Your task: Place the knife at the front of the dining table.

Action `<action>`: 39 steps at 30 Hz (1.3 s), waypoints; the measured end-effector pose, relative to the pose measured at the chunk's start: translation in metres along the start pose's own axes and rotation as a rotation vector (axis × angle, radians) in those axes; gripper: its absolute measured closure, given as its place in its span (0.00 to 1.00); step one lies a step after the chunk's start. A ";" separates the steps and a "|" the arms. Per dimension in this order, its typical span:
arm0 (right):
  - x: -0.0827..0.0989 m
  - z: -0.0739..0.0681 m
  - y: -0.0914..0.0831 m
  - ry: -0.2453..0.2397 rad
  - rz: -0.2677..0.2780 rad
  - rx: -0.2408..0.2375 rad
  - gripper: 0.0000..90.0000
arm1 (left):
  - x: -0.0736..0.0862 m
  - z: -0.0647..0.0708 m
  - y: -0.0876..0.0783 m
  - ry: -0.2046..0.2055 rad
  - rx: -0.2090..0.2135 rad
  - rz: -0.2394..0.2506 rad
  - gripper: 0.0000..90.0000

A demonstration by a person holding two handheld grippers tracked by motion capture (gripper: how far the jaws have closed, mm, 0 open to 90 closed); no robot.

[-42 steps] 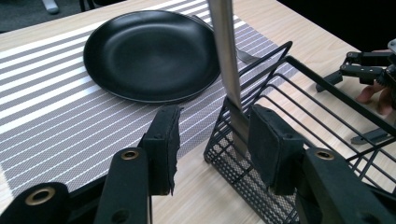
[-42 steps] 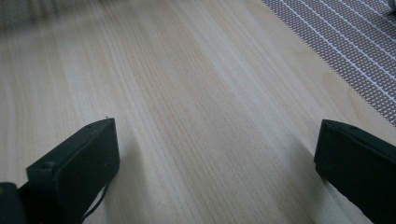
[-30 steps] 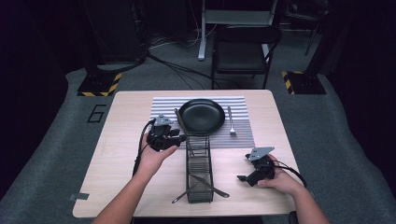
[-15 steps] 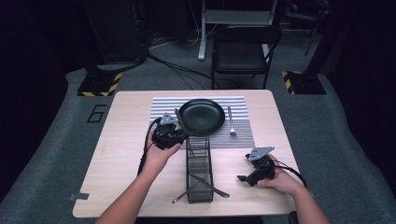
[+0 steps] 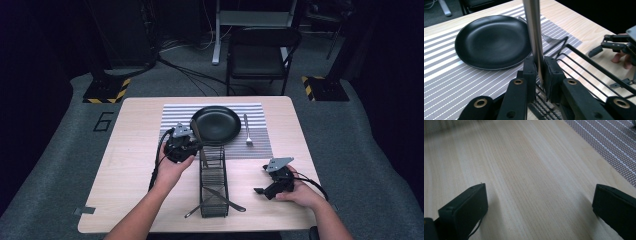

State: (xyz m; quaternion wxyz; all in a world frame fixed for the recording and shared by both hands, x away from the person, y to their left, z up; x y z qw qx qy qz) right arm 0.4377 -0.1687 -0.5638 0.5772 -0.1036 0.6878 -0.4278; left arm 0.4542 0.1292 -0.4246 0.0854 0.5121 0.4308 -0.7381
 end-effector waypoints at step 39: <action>0.000 0.000 0.000 -0.001 -0.001 -0.001 0.00 | -0.030 0.013 -0.031 0.037 0.041 -0.028 0.92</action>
Point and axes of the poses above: each handheld gripper's, and its own axes: y roughly forward along the jaws, x roughly out of its underside, z roughly to its right, the point moved 5 cm from there along y, roughly forward along the jaws, and after that the axes turned 2 degrees about x, right-handed, at the moved point
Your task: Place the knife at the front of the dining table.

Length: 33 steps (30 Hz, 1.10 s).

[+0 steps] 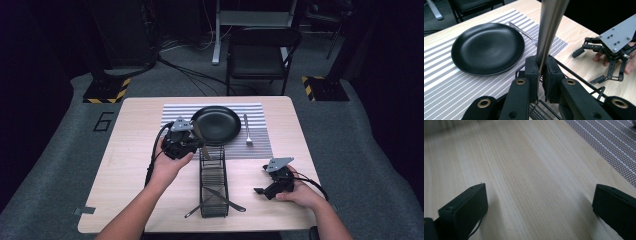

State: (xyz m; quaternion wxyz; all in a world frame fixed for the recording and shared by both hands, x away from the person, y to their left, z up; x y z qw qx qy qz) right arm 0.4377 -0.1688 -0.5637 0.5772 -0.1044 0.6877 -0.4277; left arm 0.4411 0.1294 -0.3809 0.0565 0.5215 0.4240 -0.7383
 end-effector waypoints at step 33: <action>0.000 0.000 0.000 0.000 0.000 0.002 0.00 | -0.026 -0.014 -0.068 -0.033 -0.010 0.046 0.92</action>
Point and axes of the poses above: each handheld gripper's, and its own axes: y roughly forward along the jaws, x roughly out of its underside, z roughly to its right, the point moved 5 cm from there along y, roughly forward along the jaws, and after that the axes turned 2 degrees about x, right-handed, at the moved point
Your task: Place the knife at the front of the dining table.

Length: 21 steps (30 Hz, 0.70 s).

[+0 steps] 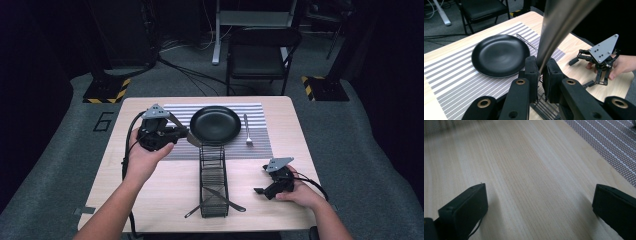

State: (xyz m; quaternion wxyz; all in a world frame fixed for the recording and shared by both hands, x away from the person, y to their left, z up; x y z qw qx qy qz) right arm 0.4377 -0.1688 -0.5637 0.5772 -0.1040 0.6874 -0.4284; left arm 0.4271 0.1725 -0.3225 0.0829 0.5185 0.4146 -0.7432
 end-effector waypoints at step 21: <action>0.000 0.000 0.000 0.000 0.000 0.000 0.00 | 0.006 -0.030 -0.001 -0.043 -0.052 0.008 0.92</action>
Point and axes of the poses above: each handheld gripper's, and its own axes: y roughly forward along the jaws, x roughly out of its underside, z roughly to its right, the point moved 5 cm from there along y, roughly forward along the jaws, and after that the axes turned 2 degrees about x, right-handed, at the moved point
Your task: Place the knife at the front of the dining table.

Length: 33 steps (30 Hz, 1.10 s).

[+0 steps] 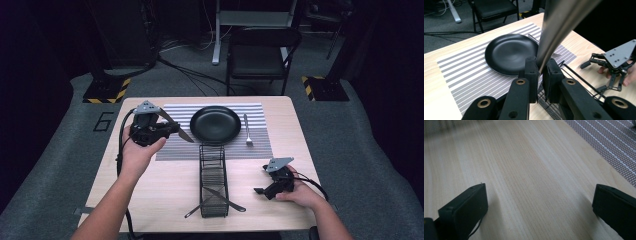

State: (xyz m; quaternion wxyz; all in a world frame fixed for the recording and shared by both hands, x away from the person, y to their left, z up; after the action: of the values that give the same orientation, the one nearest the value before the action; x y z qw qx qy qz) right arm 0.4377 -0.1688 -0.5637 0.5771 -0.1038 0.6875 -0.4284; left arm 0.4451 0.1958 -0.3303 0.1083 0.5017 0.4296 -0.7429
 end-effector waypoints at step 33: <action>0.000 0.000 0.000 -0.002 0.000 -0.001 0.00 | 0.040 -0.072 0.045 -0.115 -0.155 -0.013 0.92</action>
State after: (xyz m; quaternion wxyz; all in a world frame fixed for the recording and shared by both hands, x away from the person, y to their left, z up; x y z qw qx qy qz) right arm 0.4377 -0.1688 -0.5637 0.5775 -0.1046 0.6873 -0.4279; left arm 0.5002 0.2327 -0.3967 0.1664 0.4458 0.4820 -0.7357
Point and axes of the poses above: each handheld gripper's, and its own axes: y roughly forward along the jaws, x roughly out of its underside, z roughly to its right, the point moved 5 cm from there along y, roughly forward along the jaws, and after that the axes turned 2 degrees about x, right-handed, at the moved point
